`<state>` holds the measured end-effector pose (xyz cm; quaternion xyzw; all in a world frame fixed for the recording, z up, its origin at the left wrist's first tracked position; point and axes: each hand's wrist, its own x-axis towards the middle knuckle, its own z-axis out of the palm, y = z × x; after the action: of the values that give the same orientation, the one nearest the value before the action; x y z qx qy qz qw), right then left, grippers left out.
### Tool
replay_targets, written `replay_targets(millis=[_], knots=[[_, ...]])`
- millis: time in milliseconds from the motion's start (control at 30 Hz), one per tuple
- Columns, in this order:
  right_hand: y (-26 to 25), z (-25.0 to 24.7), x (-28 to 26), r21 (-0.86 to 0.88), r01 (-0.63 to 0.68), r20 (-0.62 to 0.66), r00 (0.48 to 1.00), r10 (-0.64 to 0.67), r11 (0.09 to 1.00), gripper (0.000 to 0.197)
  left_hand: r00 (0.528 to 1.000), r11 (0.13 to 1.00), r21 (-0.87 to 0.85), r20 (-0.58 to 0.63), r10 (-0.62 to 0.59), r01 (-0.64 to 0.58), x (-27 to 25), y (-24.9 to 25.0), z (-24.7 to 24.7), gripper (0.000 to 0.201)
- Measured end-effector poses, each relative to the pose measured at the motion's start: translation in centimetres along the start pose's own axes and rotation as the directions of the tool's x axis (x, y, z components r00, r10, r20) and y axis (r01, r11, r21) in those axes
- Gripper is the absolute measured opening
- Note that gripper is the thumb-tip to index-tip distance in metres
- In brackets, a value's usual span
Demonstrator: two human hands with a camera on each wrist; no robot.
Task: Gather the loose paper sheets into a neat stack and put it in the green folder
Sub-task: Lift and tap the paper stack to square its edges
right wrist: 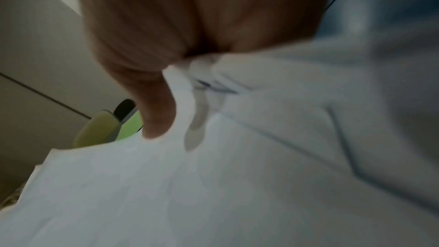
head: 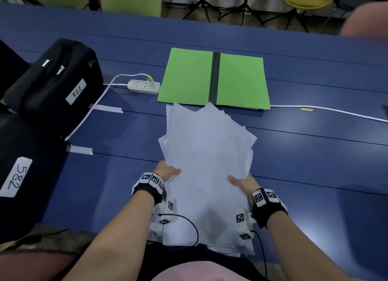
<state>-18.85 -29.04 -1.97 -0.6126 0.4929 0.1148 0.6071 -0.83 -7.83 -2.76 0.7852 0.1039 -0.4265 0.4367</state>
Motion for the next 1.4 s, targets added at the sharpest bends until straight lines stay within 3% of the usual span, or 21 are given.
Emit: replay_targets(millis=[67, 133, 200, 233, 300, 333, 400, 467, 533, 567, 667, 767, 833, 900, 967, 1000, 1067, 1167, 1300, 1400], knots=[[-0.4, 0.5, -0.6, -0.066, 0.069, -0.136, 0.988, -0.078, 0.995, 0.050, 0.997, 0.999, 0.041, -0.073, 0.026, -0.023, -1.1, 0.0, 0.1, 0.044], [0.0, 0.3, -0.6, -0.035, 0.077, -0.183, 0.980, -0.082, 0.996, 0.047, 0.989, 0.998, 0.018, -0.133, 0.063, -0.062, -1.6, -0.2, -0.1, 0.041], [1.1, -0.8, -0.5, 0.067, 0.068, -0.172, 0.983, -0.055, 0.995, 0.062, 0.989, 0.993, -0.068, -0.114, 0.090, -0.098, -2.7, -0.1, -0.8, 0.041], [1.5, -1.5, -0.6, 0.150, 0.071, -0.160, 0.986, -0.046, 0.986, 0.073, 0.994, 0.982, -0.161, -0.046, 0.096, -0.103, -2.9, -0.1, -1.1, 0.053], [1.6, -2.6, -1.9, 0.339, 0.082, -0.103, 0.993, -0.050, 0.937, 0.092, 0.992, 0.951, -0.305, 0.090, 0.089, -0.058, -2.8, -0.5, -1.9, 0.096], [1.5, -3.0, -2.2, 0.394, 0.074, -0.048, 0.997, -0.060, 0.916, 0.092, 0.991, 0.946, -0.323, 0.110, 0.072, -0.032, -2.6, -0.8, -2.0, 0.113], [1.4, -3.5, -2.6, 0.435, 0.045, 0.065, 0.995, -0.081, 0.899, 0.077, 0.986, 0.958, -0.287, 0.162, 0.024, 0.024, -2.1, -1.3, -2.1, 0.122], [1.0, -3.6, -2.7, 0.412, 0.054, 0.094, 0.990, -0.101, 0.910, 0.075, 0.974, 0.976, -0.215, 0.224, 0.029, 0.020, -3.6, -0.1, -1.7, 0.100], [-0.1, -3.3, -2.9, 0.325, 0.135, 0.004, 0.990, -0.144, 0.936, 0.057, 0.974, 0.982, -0.184, 0.212, 0.075, -0.036, -4.7, 1.6, -1.2, 0.063], [-0.8, -3.1, -3.0, 0.270, 0.175, -0.071, 0.984, -0.162, 0.947, 0.048, 0.981, 0.979, -0.181, 0.152, 0.117, -0.089, -5.0, 2.4, -0.8, 0.059], [-4.0, -3.4, -3.9, 0.229, 0.324, -0.267, 0.928, -0.260, 0.918, 0.048, 0.963, 0.931, -0.267, 0.029, 0.266, -0.249, -5.6, 5.2, 0.2, 0.074], [-8.6, -4.9, -6.1, 0.301, 0.471, -0.392, 0.854, -0.343, 0.829, 0.054, 0.899, 0.856, -0.286, -0.049, 0.436, -0.430, -8.6, 10.0, 0.0, 0.057], [-11.2, -6.1, -7.6, 0.314, 0.547, -0.432, 0.810, -0.396, 0.776, 0.052, 0.833, 0.778, -0.304, -0.121, 0.540, -0.549, -9.9, 12.8, -1.3, 0.059], [-12.7, -7.0, -8.3, 0.314, 0.551, -0.412, 0.813, -0.412, 0.773, 0.052, 0.800, 0.724, -0.387, -0.063, 0.596, -0.570, -9.8, 14.6, -3.1, 0.074], [-13.1, -7.5, -7.8, 0.295, 0.417, -0.333, 0.888, -0.317, 0.860, 0.070, 0.830, 0.777, -0.337, -0.022, 0.558, -0.531, -10.1, 15.4, -3.4, 0.081], [-13.0, -7.3, -7.5, 0.241, 0.319, -0.284, 0.926, -0.248, 0.916, 0.076, 0.853, 0.803, -0.330, -0.008, 0.523, -0.496, -9.6, 15.3, -3.0, 0.074], [-12.6, -6.7, -6.4, 0.129, 0.213, -0.254, 0.951, -0.176, 0.968, 0.078, 0.879, 0.837, -0.304, -0.005, 0.476, -0.455, -9.2, 15.0, -1.6, 0.050], [-12.7, -6.0, -5.2, 0.089, 0.232, -0.292, 0.936, -0.197, 0.969, 0.075, 0.887, 0.822, -0.351, -0.065, 0.457, -0.449, -8.4, 14.6, 0.4, 0.046], [-14.2, -6.5, -5.3, 0.137, 0.238, -0.319, 0.930, -0.185, 0.962, 0.080, 0.861, 0.762, -0.416, -0.125, 0.493, -0.497, -8.7, 16.3, 1.6, 0.068], [-15.5, -7.3, -5.6, 0.236, 0.425, -0.374, 0.870, -0.322, 0.874, 0.076, 0.826, 0.741, -0.391, -0.104, 0.553, -0.545, -9.7, 17.9, 1.1, 0.062]])
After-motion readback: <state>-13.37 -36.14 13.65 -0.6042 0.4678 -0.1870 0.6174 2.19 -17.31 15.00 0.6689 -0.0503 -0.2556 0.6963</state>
